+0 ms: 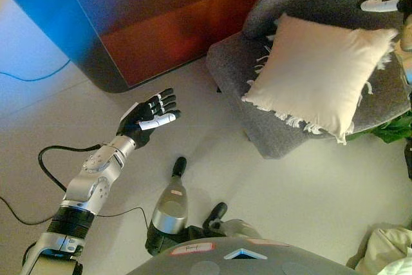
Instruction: Pick up the pillow and put it on the sofa.
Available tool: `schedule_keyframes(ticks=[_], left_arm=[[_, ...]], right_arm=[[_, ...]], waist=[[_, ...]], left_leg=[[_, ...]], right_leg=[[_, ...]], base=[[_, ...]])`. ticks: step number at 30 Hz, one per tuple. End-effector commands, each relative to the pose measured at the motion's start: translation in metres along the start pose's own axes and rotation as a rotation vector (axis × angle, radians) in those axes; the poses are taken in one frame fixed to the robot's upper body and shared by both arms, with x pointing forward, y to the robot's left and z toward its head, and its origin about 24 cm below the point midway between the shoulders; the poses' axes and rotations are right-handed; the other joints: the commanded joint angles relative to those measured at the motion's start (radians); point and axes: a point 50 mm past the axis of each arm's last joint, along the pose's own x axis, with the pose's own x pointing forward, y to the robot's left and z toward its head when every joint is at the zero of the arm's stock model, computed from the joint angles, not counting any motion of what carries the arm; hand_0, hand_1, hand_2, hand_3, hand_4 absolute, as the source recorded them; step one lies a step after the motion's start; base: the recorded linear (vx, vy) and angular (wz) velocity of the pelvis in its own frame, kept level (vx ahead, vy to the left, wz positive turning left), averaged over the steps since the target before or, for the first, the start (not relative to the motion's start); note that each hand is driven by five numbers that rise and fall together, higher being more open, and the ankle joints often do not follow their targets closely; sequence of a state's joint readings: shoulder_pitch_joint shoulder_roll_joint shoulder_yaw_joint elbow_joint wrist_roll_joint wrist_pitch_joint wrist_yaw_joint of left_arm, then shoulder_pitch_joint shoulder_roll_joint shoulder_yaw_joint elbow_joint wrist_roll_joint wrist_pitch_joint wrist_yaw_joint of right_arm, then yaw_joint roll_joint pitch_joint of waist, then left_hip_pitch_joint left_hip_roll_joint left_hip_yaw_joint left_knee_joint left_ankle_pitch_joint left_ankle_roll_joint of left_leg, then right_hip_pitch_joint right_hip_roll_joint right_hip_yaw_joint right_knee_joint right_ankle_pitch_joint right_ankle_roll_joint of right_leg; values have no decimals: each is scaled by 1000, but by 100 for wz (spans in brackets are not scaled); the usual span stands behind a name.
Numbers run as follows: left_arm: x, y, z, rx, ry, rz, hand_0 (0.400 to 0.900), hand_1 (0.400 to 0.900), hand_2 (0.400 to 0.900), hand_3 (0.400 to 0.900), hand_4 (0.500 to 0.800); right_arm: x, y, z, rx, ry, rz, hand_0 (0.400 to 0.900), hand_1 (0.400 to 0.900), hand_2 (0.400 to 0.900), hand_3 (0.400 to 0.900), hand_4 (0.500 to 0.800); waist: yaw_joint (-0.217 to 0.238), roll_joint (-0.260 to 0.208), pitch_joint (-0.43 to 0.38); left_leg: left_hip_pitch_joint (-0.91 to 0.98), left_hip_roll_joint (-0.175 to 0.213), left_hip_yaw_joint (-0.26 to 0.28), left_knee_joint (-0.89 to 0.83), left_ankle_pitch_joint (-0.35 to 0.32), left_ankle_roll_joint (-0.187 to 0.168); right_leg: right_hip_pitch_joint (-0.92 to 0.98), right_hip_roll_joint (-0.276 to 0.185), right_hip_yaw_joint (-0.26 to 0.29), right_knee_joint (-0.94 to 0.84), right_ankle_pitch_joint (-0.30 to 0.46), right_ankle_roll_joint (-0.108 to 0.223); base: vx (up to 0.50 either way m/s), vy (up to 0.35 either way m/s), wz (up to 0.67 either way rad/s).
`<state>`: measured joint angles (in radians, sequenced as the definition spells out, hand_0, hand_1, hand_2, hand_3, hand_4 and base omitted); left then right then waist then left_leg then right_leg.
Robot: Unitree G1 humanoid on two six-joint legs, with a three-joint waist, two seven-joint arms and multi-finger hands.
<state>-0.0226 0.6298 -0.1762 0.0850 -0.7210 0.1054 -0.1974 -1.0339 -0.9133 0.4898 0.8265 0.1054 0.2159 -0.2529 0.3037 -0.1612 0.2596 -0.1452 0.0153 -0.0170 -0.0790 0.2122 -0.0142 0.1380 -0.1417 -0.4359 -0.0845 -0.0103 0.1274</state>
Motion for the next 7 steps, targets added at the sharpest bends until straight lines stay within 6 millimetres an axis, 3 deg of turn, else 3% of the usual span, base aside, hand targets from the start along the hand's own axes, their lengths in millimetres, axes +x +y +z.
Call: schedule_keyframes(ticks=[1, 7], left_arm=[[4, -23, 20, 21, -159, -101, 900, 900, 900, 900, 800], [2, -22, 11, -13, -161, -54, 900, 900, 900, 900, 800]], right_arm=[[-5, -14, 10, 27, -104, -121, 900, 900, 900, 900, 800], [-42, 35, -4, 111, -181, -1, 900, 900, 900, 900, 800]], waist=[[-34, 27, -112], [-96, 47, -138]], left_leg=[[116, 18, 36, -8, -173, -8], [162, 24, 86, -8, -193, 2]], right_leg=[[-51, 9, 24, 50, 48, 6], [-41, 4, 65, 56, 46, 9]], base=[[57, 71, -22], [0, 52, -27]])
